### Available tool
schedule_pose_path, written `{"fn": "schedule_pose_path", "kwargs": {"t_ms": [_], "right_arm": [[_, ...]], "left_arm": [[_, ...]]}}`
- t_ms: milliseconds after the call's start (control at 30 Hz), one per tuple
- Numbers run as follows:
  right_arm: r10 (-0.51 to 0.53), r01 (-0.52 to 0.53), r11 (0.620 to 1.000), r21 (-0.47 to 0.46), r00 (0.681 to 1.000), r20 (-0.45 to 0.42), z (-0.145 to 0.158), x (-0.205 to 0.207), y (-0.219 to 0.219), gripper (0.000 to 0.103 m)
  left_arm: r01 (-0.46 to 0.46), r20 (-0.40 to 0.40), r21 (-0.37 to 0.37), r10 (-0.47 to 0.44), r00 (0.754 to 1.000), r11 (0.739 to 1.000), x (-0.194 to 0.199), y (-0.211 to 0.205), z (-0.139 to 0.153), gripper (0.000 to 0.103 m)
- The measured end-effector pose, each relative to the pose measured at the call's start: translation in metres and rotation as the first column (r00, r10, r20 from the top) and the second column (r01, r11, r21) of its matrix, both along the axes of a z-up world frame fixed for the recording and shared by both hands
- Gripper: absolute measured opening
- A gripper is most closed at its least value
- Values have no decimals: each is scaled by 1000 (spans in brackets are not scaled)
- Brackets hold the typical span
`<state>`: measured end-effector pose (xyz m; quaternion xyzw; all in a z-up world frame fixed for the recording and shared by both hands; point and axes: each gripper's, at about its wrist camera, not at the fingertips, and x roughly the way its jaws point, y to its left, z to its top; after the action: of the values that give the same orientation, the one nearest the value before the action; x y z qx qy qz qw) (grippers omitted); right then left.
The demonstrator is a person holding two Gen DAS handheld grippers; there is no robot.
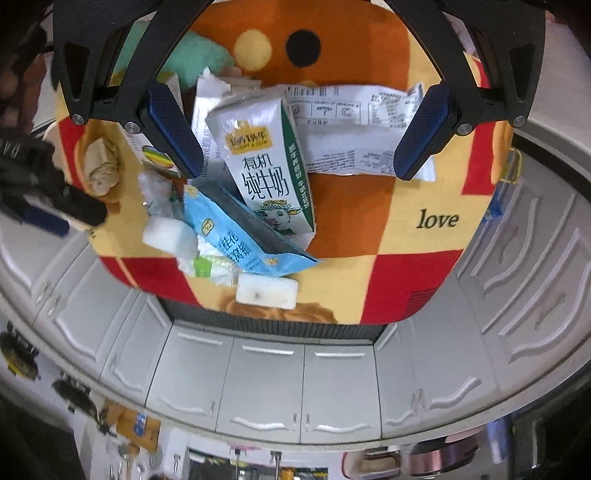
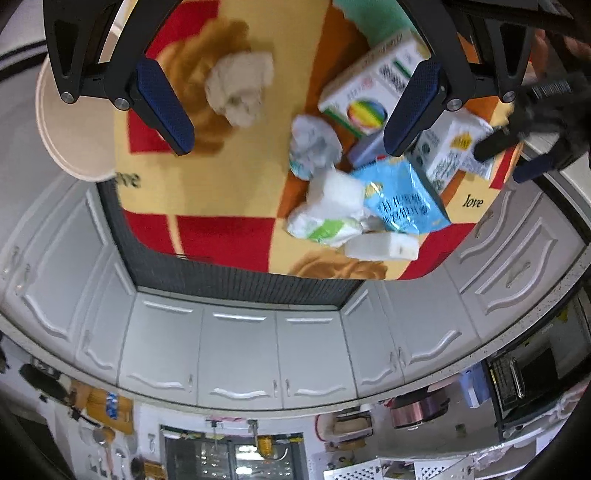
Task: Collect trash
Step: 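Grasp the white milk carton with the left tool while the right tool grasps a white tissue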
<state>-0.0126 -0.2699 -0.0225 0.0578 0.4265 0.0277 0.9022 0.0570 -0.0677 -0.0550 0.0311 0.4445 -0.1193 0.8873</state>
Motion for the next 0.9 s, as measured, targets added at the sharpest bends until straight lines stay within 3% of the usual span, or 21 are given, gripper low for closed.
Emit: {"fn": "schedule_pose_path", "kwargs": {"t_ms": [200, 300, 367, 433, 500, 600, 900], "right_arm": [[55, -46, 993, 113, 996, -74, -22, 40, 5, 86], [77, -59, 983, 176, 992, -95, -33, 54, 9, 81], [94, -72, 977, 202, 990, -105, -38, 60, 13, 66], [120, -88, 967, 238, 985, -122, -45, 64, 17, 44], [139, -100, 959, 266, 981, -132, -51, 65, 19, 33], [134, -105, 958, 267, 987, -93, -45, 57, 18, 29], [152, -149, 936, 318, 988, 16, -12, 9, 2, 28]], "left_arm": [[21, -30, 45, -19, 999, 999, 14, -6, -17, 102], [37, -53, 47, -35, 998, 998, 18, -5, -26, 90], [49, -79, 47, -45, 996, 998, 19, -3, -31, 72], [68, -104, 18, -66, 992, 998, 21, 1, -34, 57], [72, -102, 2, -71, 992, 997, 19, 5, -33, 56], [58, -66, 11, -57, 996, 998, 13, 14, -26, 56], [34, -7, -61, -35, 999, 998, -14, 54, 15, 56]]}}
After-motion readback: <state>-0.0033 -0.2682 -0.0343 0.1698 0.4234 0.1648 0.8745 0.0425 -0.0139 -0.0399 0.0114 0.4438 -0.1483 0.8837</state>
